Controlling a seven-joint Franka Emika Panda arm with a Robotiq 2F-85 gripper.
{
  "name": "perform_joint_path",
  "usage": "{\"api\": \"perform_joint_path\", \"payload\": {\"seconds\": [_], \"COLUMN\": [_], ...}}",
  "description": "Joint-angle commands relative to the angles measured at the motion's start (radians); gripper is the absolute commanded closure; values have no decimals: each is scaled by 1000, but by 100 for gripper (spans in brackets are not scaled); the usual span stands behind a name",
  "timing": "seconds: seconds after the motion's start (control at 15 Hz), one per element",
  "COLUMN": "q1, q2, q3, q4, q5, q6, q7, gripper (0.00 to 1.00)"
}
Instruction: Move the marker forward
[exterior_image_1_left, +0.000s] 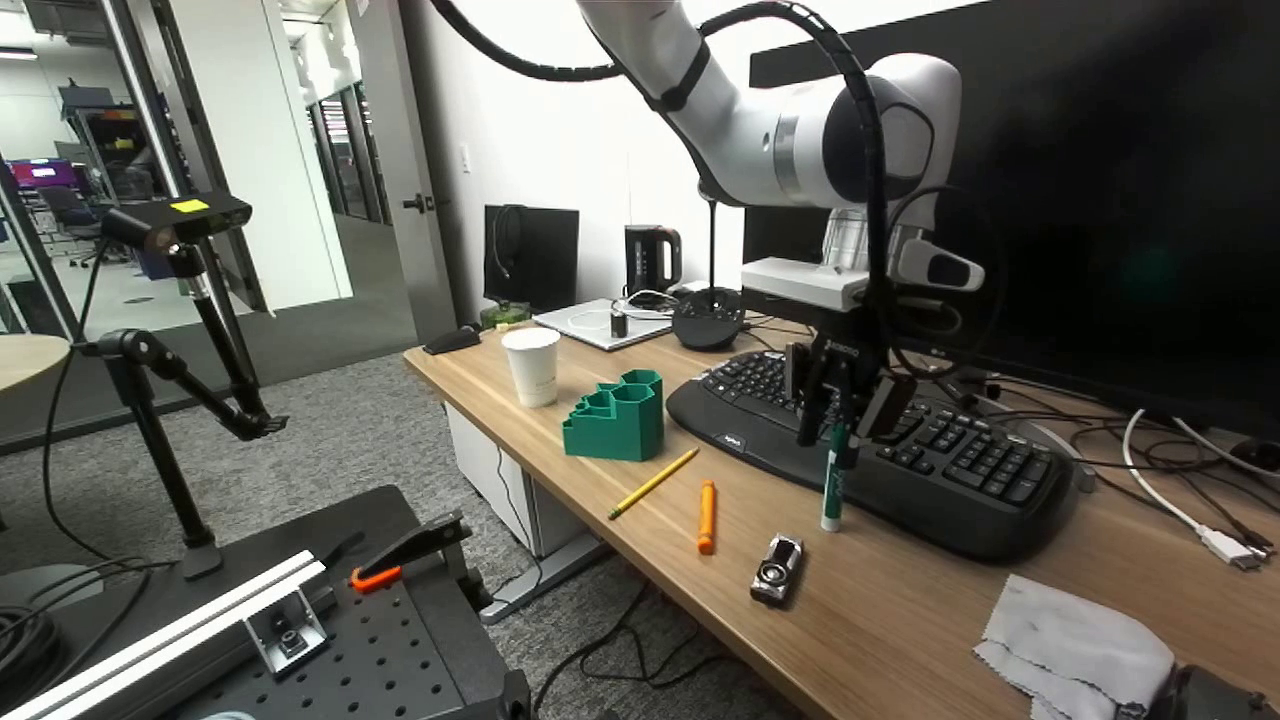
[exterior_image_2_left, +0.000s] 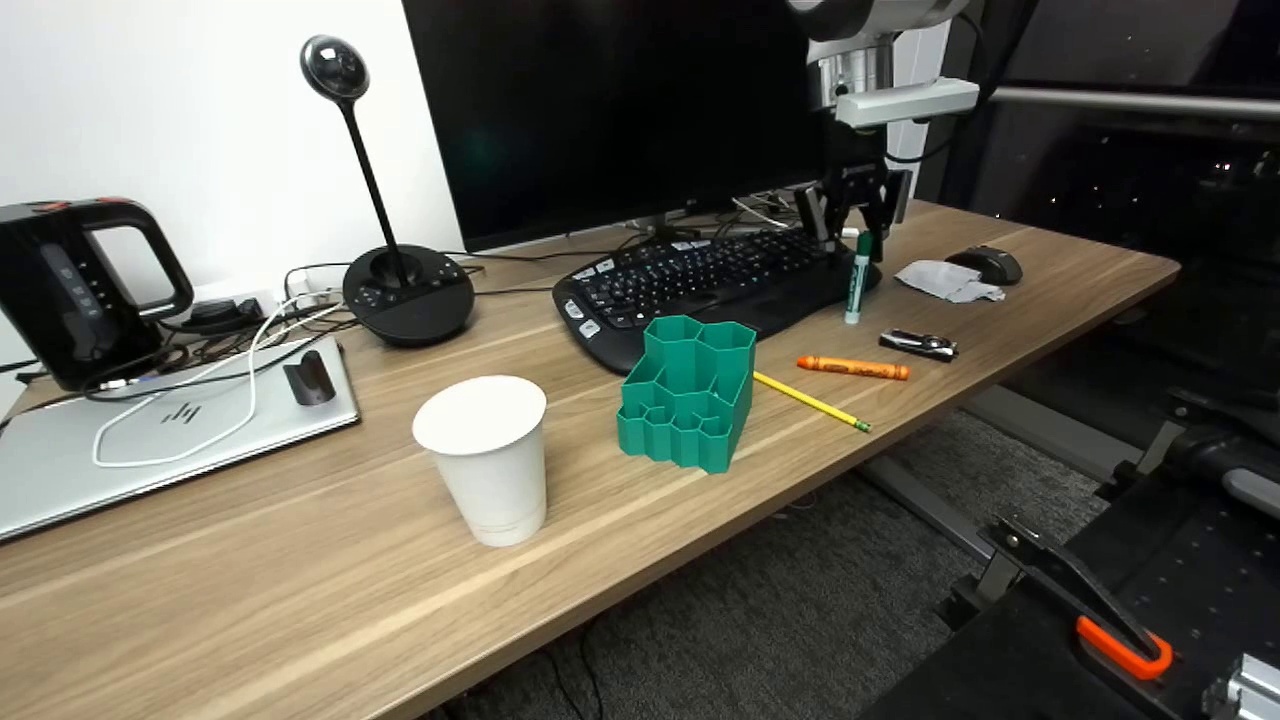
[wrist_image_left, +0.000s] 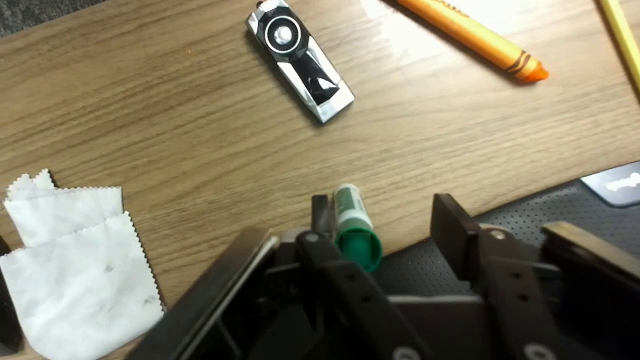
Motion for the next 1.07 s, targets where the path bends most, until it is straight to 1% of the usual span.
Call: {"api": "perform_joint_path", "payload": {"seconds": [0.0, 0.2, 0.27, 0.33, 0.4, 0.53, 0.73, 0.93, 1.0], "q1": [9, 7, 7, 7, 8, 0, -38, -75, -94], "q2": [23, 14, 5, -9, -31, -94, -193, -257, -269], "q3": [-16, -20, -20, -20, -20, -15, -7, -31, -40], "q4": [59, 62, 56, 43, 17, -71, -226, -350, -386], "q5": [-1, 2, 2, 1, -2, 1, 29, 29, 34], "q6": [-77, -113, -117, -115, -110, -83, -50, -19, 9], "q7": [41, 61, 63, 62, 56, 30, -19, -32, -36], "gripper": [76, 97, 99, 95, 95, 95, 95, 95, 95]}}
